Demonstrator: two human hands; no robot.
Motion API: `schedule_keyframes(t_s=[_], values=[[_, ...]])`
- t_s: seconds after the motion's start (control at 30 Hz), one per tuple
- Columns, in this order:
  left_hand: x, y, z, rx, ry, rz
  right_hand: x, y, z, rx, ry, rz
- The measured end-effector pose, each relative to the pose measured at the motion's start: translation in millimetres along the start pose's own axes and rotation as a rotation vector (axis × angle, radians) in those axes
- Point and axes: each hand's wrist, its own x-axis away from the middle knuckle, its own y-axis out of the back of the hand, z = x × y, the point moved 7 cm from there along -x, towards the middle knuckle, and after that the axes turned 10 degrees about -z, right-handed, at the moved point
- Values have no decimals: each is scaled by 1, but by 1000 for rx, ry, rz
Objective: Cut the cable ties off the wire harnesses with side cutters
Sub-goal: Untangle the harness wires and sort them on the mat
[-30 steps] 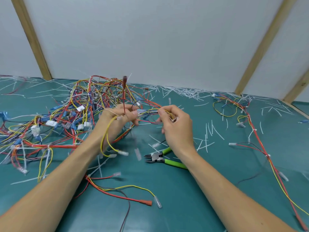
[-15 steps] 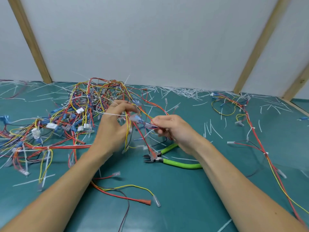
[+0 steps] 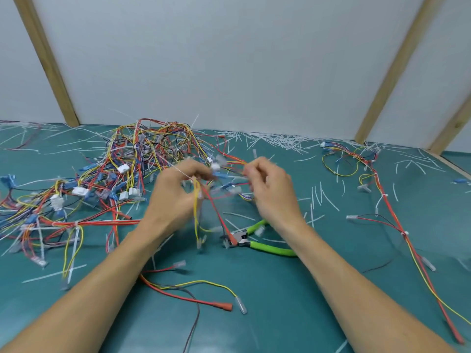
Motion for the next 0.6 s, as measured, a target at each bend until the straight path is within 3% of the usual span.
schedule_keyframes(t_s=[0.07,0.1,0.13,0.17,0.23,0.27,0.3,0.33,0.4,0.43,0.47,0.5,0.53,0.6], values=[[-7,15,11,48,74,-116,14,-23,5,-146,-32,443],[-10,19,15,37,85,-134,20,-27,13,-291,-76,574],[-11,18,17,28,80,-112,18,-24,17,-442,-132,558],[-9,11,16,13,54,-55,9,-16,15,-556,-194,405],[4,-11,6,-41,-54,60,-8,14,-1,-489,-253,-76],[7,-17,1,-60,-101,57,-10,26,-6,-360,-224,-219],[3,-17,0,-61,-110,-1,-9,29,-3,-249,-164,-244],[-6,-7,2,-52,-77,-112,-7,23,2,-170,-91,-148],[-16,21,13,-16,13,-337,8,-4,17,-76,54,243],[-10,35,27,-21,46,-384,17,-14,25,-52,101,401],[-6,44,41,-72,99,-376,20,-15,31,-37,147,438],[4,47,58,-129,198,-319,14,-9,36,-4,213,339],[10,46,68,-182,298,-250,5,8,40,67,299,113],[-14,32,62,-130,300,-159,-1,40,45,354,430,-293]])
